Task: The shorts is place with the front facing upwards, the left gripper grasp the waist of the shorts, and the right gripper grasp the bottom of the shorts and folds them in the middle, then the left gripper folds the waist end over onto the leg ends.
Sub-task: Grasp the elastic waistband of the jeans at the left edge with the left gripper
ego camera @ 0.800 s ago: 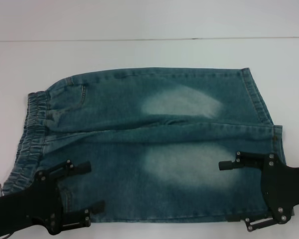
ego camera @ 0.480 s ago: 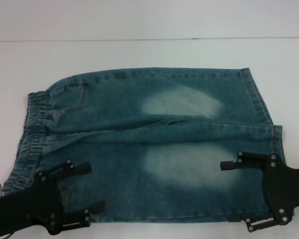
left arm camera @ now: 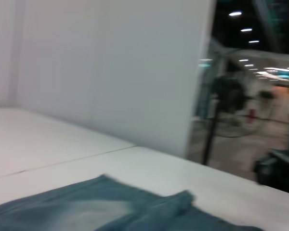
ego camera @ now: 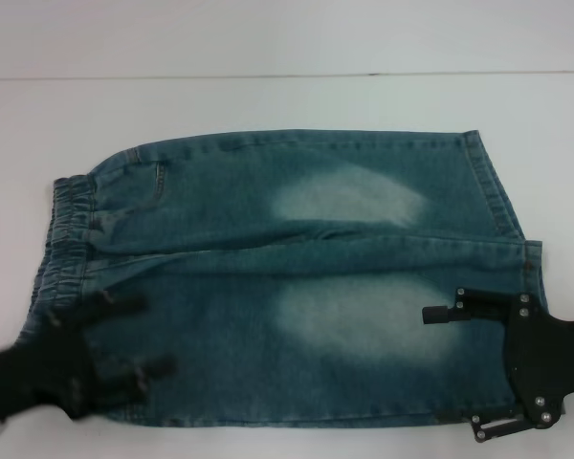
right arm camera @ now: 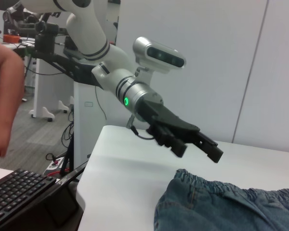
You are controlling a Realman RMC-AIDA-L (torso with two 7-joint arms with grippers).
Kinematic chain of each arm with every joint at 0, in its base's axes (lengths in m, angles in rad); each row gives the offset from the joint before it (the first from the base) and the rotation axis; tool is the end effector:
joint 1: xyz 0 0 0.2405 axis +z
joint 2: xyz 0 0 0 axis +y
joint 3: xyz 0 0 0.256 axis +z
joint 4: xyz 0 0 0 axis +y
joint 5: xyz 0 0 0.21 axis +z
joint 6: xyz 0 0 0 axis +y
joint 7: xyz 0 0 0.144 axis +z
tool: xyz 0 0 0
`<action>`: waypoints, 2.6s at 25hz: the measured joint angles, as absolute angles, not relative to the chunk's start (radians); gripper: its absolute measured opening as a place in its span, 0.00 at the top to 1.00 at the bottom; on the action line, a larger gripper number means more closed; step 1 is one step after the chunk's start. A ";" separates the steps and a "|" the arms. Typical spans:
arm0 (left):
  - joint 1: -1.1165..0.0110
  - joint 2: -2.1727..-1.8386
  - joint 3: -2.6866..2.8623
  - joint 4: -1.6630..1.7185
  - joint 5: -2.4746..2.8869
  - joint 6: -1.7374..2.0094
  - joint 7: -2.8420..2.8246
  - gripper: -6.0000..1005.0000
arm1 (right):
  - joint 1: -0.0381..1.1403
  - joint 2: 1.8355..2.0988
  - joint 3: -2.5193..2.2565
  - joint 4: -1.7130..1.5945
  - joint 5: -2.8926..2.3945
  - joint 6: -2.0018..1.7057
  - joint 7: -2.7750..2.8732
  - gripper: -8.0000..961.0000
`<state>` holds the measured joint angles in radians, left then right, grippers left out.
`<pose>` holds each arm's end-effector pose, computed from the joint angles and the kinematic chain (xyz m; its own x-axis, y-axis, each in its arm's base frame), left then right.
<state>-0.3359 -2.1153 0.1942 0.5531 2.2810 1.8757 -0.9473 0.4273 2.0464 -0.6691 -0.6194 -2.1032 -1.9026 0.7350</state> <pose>-0.3206 0.2225 0.0024 0.7213 0.2273 0.6543 0.4453 -0.8757 -0.1867 0.2813 0.2554 0.0062 0.8568 0.1650 -0.4885 0.1043 -0.9833 -0.1492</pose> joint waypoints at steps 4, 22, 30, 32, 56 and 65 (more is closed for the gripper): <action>-0.339 -2.126 0.166 0.710 2.272 1.869 -1.155 0.13 | 0.427 2.045 -0.653 -0.620 -2.103 -1.903 0.742 0.04; -0.340 -2.149 0.270 1.123 2.489 1.799 -1.604 0.13 | 0.429 2.037 -0.632 -0.625 -2.107 -1.880 0.751 0.04; -0.336 -2.152 0.279 1.120 2.533 1.712 -1.622 0.13 | 0.428 2.039 -0.632 -0.625 -2.104 -1.867 0.751 0.04; -0.337 -2.152 0.280 1.120 2.552 1.710 -1.629 0.13 | 0.428 2.040 -0.632 -0.625 -2.104 -1.868 0.752 0.04; -0.354 -2.158 0.342 1.112 2.563 1.737 -1.634 0.30 | 0.425 2.045 -0.624 -0.624 -2.103 -1.856 0.750 0.04; -0.363 -2.160 0.365 1.087 2.568 1.699 -1.641 0.62 | 0.423 2.045 -0.622 -0.624 -2.103 -1.856 0.750 0.04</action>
